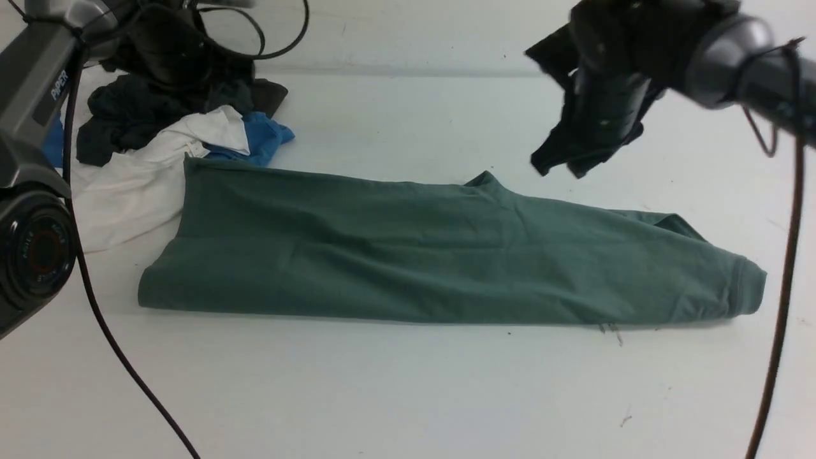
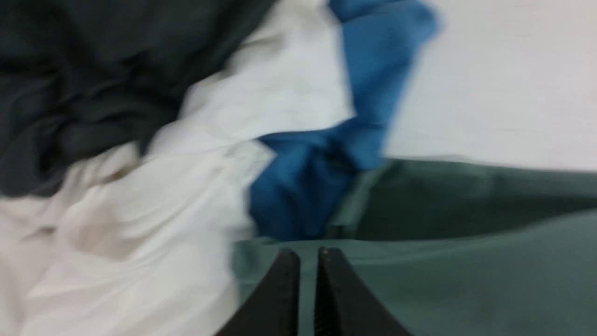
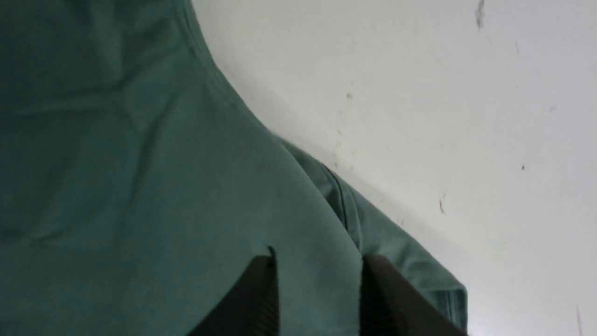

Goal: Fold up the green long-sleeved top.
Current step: Use both arms to drag the lower edge of the fabric forward and fold it over the upper edge

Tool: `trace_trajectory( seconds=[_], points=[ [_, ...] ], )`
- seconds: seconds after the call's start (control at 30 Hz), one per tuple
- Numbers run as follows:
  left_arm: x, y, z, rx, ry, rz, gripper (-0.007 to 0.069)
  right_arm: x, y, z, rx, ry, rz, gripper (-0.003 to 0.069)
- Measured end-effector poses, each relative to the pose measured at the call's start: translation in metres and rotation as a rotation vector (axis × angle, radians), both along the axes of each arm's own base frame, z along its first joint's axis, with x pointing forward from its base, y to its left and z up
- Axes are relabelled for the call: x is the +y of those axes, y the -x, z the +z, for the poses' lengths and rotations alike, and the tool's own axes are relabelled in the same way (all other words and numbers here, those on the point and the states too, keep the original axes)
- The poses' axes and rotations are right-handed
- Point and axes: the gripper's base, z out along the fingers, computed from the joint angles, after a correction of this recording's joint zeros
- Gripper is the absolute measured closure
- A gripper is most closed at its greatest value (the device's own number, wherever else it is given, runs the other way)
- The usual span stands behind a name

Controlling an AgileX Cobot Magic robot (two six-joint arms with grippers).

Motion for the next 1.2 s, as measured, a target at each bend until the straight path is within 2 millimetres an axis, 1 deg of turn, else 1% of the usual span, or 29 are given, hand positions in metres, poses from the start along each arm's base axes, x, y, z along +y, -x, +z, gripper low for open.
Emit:
trace_trajectory(
  seconds=[0.03,0.07,0.1,0.13,0.17,0.2,0.23,0.27,0.3,0.37,0.4,0.47,0.5,0.53,0.63,0.67,0.7,0.73,0.77,0.83,0.87,0.9,1.03,1.07,1.1,1.13,1.2],
  points=[
    [-0.002,0.001,0.001,-0.001,0.006,-0.015,0.0605,0.001,0.001,0.000,0.004,-0.012,-0.001,0.0511],
    [-0.018,0.005,0.008,-0.007,0.036,-0.079,0.0622,-0.026,-0.004,-0.001,0.039,-0.095,-0.053,0.0596],
    [-0.026,0.007,0.008,-0.002,0.052,-0.113,0.0627,-0.046,-0.005,-0.003,0.065,-0.166,-0.102,0.0632],
    [-0.033,0.009,0.005,0.011,0.067,-0.140,0.0629,-0.058,-0.005,-0.005,0.082,-0.209,-0.135,0.0647],
    [-0.041,0.011,0.000,0.035,0.076,-0.168,0.0629,-0.072,-0.005,-0.008,0.102,-0.255,-0.174,0.0655],
    [-0.047,0.013,-0.009,0.067,0.080,-0.187,0.0629,-0.081,-0.004,-0.010,0.114,-0.278,-0.199,0.0657],
    [-0.048,0.013,-0.009,0.067,0.079,-0.190,0.0629,-0.086,-0.004,-0.012,0.120,-0.286,-0.208,0.0657],
    [-0.054,0.017,-0.033,0.151,0.077,-0.206,0.0629,-0.098,-0.001,-0.018,0.145,-0.290,-0.230,0.0643],
    [-0.055,0.018,-0.038,0.171,0.075,-0.208,0.0629,-0.103,0.001,-0.021,0.156,-0.285,-0.238,0.0629],
    [-0.054,0.023,-0.069,0.271,0.064,-0.207,0.0629,-0.109,0.004,-0.029,0.182,-0.255,-0.234,0.0568],
    [-0.054,0.024,-0.078,0.299,0.057,-0.205,0.0629,-0.110,0.004,-0.032,0.192,-0.240,-0.228,0.0535],
    [-0.051,0.026,-0.101,0.363,0.036,-0.199,0.0629,-0.113,0.004,-0.039,0.206,-0.204,-0.204,0.0429],
    [-0.051,0.026,-0.101,0.362,0.034,-0.199,0.0629,-0.113,0.003,-0.040,0.208,-0.203,-0.202,0.0419],
    [-0.051,0.026,-0.110,0.384,0.023,-0.197,0.0629,-0.113,0.002,-0.044,0.216,-0.188,-0.180,0.0351],
    [-0.050,0.024,-0.126,0.412,0.016,-0.194,0.0629,-0.114,-0.001,-0.061,0.253,-0.167,-0.164,0.0228],
    [-0.050,0.024,-0.130,0.421,0.013,-0.193,0.0629,-0.114,-0.002,-0.066,0.264,-0.165,-0.168,0.0204],
    [-0.050,0.024,-0.130,0.421,0.012,-0.193,0.0629,-0.114,-0.003,-0.069,0.269,-0.163,-0.169,0.0204],
    [-0.050,0.023,-0.134,0.428,0.007,-0.192,0.0629,-0.115,-0.004,-0.079,0.291,-0.165,-0.181,0.0183],
    [-0.050,0.023,-0.134,0.427,0.006,-0.193,0.0629,-0.114,-0.005,-0.084,0.302,-0.169,-0.186,0.0182],
    [-0.050,0.023,-0.134,0.427,0.003,-0.193,0.0629,-0.113,-0.006,-0.092,0.319,-0.185,-0.191,0.0204],
    [-0.050,0.023,-0.134,0.427,0.004,-0.193,0.0629,-0.112,-0.007,-0.093,0.321,-0.190,-0.192,0.0226],
    [-0.050,0.023,-0.134,0.427,0.003,-0.193,0.0629,-0.112,-0.007,-0.095,0.325,-0.195,-0.193,0.0268],
    [-0.049,0.023,-0.134,0.426,0.000,-0.193,0.0629,-0.112,-0.007,-0.095,0.323,-0.199,-0.197,0.0525],
    [-0.049,0.023,-0.134,0.426,0.000,-0.193,0.0629,-0.112,-0.008,-0.093,0.317,-0.200,-0.202,0.0584],
    [-0.049,0.023,-0.134,0.426,-0.001,-0.193,0.0629,-0.112,-0.009,-0.090,0.305,-0.205,-0.211,0.0626],
    [-0.049,0.023,-0.134,0.426,-0.002,-0.193,0.0629,-0.112,-0.010,-0.085,0.291,-0.205,-0.221,0.0645],
    [-0.049,0.023,-0.134,0.426,-0.002,-0.193,0.0629,-0.113,-0.013,-0.075,0.258,-0.201,-0.234,0.0657]
  ],
)
